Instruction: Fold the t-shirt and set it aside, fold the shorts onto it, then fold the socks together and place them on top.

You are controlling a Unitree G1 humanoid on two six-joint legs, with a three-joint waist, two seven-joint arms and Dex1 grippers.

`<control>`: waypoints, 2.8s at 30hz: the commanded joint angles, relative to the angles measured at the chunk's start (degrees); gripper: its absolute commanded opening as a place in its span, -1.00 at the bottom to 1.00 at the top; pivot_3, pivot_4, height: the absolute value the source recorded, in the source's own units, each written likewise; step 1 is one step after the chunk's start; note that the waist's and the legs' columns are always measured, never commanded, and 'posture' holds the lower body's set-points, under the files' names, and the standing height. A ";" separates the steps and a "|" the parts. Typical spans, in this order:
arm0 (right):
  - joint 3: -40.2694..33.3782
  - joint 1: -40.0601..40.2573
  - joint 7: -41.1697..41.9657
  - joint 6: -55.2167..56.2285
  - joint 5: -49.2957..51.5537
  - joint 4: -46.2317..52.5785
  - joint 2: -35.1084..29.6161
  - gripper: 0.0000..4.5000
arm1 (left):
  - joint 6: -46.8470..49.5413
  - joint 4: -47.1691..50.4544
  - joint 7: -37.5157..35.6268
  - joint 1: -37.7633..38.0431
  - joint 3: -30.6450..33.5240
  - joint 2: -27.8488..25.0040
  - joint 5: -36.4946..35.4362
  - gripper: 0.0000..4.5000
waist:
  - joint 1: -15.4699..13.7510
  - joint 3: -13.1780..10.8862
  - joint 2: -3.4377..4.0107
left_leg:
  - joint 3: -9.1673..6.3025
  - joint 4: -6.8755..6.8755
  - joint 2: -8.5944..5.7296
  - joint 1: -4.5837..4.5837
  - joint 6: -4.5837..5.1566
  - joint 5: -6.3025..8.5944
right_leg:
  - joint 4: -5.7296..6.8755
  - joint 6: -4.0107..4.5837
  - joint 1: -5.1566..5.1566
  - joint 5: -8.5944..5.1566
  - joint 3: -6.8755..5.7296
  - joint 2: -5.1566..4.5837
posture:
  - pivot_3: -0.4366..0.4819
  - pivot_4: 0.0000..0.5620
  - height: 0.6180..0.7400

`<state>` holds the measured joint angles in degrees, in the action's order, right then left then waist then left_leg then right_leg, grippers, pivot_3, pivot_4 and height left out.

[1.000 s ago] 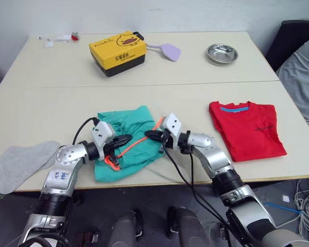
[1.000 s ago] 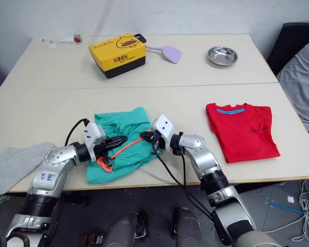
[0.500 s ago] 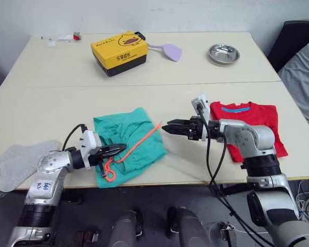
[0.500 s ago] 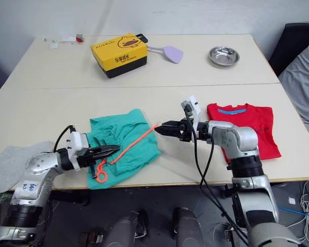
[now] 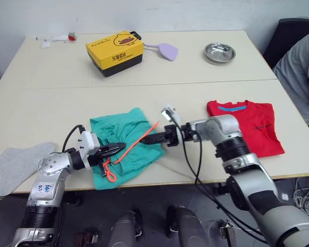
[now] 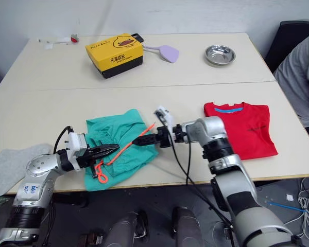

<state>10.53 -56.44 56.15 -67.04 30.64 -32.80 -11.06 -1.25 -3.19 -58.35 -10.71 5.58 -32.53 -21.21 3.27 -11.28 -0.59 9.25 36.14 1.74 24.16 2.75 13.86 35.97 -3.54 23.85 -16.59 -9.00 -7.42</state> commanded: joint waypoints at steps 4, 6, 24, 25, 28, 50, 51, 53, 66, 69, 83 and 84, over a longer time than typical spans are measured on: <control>-4.85 -5.60 -2.54 1.21 -0.81 -10.50 4.29 0.57 | -1.87 -0.07 0.36 0.89 1.35 -0.39 -0.07 -1.00 | -0.14 0.00 0.00 | 0.00 0.01 -0.04 0.03 0.01 0.00 | 0.01 0.00 -0.01 0.00 0.00 -0.02 | -0.05 -0.47 1.00; -7.46 -6.98 -3.57 1.05 -0.37 -13.11 4.56 0.29 | -2.08 0.08 0.68 1.34 1.59 -0.38 -0.04 -1.00 | -0.22 0.00 0.00 | 0.00 0.01 -0.05 0.04 0.02 0.01 | 0.00 -0.02 -0.01 0.01 0.00 -0.04 | -0.05 -0.47 1.00; -25.45 3.86 -6.51 -25.26 18.57 24.37 -9.73 -1.00 | 6.14 18.64 3.21 7.56 9.75 -1.63 -13.11 0.20 | -0.75 -0.02 0.03 | -0.15 -0.06 -0.07 0.13 0.07 0.10 | -0.27 -0.06 -0.03 0.03 -0.02 -0.09 | -0.05 -0.47 1.00; -26.91 4.75 -7.85 -25.46 20.79 25.96 -11.70 -1.00 | 6.17 18.29 3.84 7.48 10.65 -1.69 -13.19 0.33 | -0.94 -0.02 0.03 | -0.15 -0.07 -0.07 0.13 0.06 0.10 | -0.37 -0.06 -0.02 0.03 -0.02 -0.09 | -0.05 -0.47 1.00; -30.89 6.66 -10.87 -25.46 27.14 28.19 -18.99 -1.00 | 7.06 17.21 5.40 6.61 12.23 -1.79 -13.83 0.72 | -1.31 -0.03 0.04 | -0.15 -0.04 -0.06 0.12 0.05 0.40 | -0.34 -0.05 -0.01 0.03 -0.02 -0.08 | -0.05 -0.47 1.00; -2.49 -0.67 11.55 23.78 -14.36 -21.18 -53.31 -1.00 | 12.46 13.28 -0.62 -1.18 6.63 -2.62 -13.66 0.99 | -1.59 -0.24 0.38 | 0.45 0.00 -0.03 0.06 0.07 0.12 | -0.42 -0.10 0.17 0.05 0.29 0.03 | -0.05 -0.47 1.00; -2.70 -1.86 10.71 25.90 -15.71 -24.10 -52.19 -1.00 | 12.36 13.27 -0.62 -1.13 6.64 -2.68 -13.54 0.99 | -1.59 -0.24 0.38 | 0.47 0.01 -0.04 0.07 0.07 0.12 | -0.42 -0.10 0.17 0.06 0.32 0.02 | -0.05 -0.47 1.00; -3.07 -3.54 9.77 28.65 -17.75 -28.14 -50.58 -1.00 | 12.27 13.48 -0.54 -0.96 6.62 -2.75 -13.41 0.99 | -1.59 -0.24 0.38 | 0.51 0.04 -0.05 0.07 0.07 0.12 | -0.42 -0.12 0.17 0.07 0.35 0.02 | -0.05 -0.47 1.00; -7.32 -0.89 12.78 34.73 -22.86 -28.10 -51.77 -0.20 | 11.78 13.94 -0.04 0.87 7.53 -2.71 -13.35 1.00 | -1.61 -0.25 0.42 | 0.53 0.08 -0.04 0.04 0.07 0.11 | -0.32 -0.14 0.18 0.08 0.43 0.01 | -0.05 -0.47 1.00; -7.38 4.64 16.44 45.43 -25.33 -23.04 -57.88 0.26 | 11.89 13.63 -0.85 1.98 7.97 -3.15 -13.63 1.00 | -2.24 -0.30 0.53 | 0.49 0.06 -0.07 0.07 0.08 0.12 | -0.35 -0.14 0.17 0.08 0.38 -0.02 | -0.05 -0.47 1.00; -30.82 28.96 20.15 63.61 0.20 13.52 -44.90 0.99 | 7.36 6.76 -0.61 6.78 14.05 -5.91 -10.17 1.00 | -0.55 -0.28 0.31 | 0.63 -0.04 0.17 -0.71 -0.12 0.32 | -0.37 -0.16 -0.39 0.09 0.63 0.24 | -0.05 -0.47 1.00; -31.39 30.03 17.09 63.39 1.80 17.15 -40.76 0.99 | 6.98 6.63 -0.46 7.35 14.35 -6.07 -9.74 1.00 | -0.60 -0.29 0.25 | 0.60 -0.02 0.22 -0.73 -0.17 0.35 | -0.36 -0.14 -0.41 0.08 0.62 0.26 | -0.05 -0.47 1.00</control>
<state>-18.70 -27.14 76.31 -3.04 27.42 -22.64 -54.81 7.29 3.27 -59.17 -3.77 17.98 -37.42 -31.49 2.67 -11.57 -0.33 9.85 36.11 1.97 23.43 2.43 14.31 35.62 -3.68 23.46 -16.51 -8.36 -7.16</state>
